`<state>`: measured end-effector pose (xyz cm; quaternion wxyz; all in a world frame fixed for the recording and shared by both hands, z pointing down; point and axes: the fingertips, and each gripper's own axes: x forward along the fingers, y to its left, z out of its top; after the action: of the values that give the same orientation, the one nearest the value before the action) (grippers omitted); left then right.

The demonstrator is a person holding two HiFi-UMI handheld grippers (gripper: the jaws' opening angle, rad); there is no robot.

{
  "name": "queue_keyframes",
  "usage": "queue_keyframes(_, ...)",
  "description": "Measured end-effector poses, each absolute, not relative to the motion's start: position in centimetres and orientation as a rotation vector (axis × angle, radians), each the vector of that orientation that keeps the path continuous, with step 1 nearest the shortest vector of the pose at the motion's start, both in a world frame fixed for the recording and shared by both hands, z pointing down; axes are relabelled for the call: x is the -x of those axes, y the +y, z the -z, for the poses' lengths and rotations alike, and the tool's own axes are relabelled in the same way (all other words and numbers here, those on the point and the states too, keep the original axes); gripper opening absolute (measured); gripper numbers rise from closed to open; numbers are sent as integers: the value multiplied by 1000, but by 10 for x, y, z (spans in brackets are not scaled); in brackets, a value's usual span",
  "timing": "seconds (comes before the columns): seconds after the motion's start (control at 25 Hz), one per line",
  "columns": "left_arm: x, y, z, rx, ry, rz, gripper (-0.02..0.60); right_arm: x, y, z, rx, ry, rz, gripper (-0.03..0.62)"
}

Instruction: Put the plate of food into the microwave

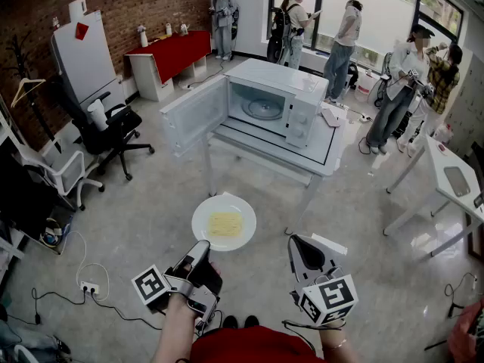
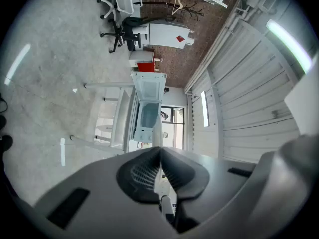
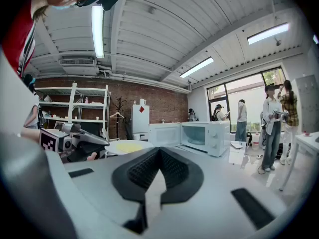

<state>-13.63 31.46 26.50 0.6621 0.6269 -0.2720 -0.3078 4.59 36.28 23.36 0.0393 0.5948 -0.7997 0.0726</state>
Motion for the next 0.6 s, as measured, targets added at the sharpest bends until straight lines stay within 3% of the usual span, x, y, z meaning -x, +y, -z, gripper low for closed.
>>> queue_keyframes(0.6, 115, 310, -267, -1425, -632, 703, 19, -70, 364, -241, -1823, -2475, -234, 12)
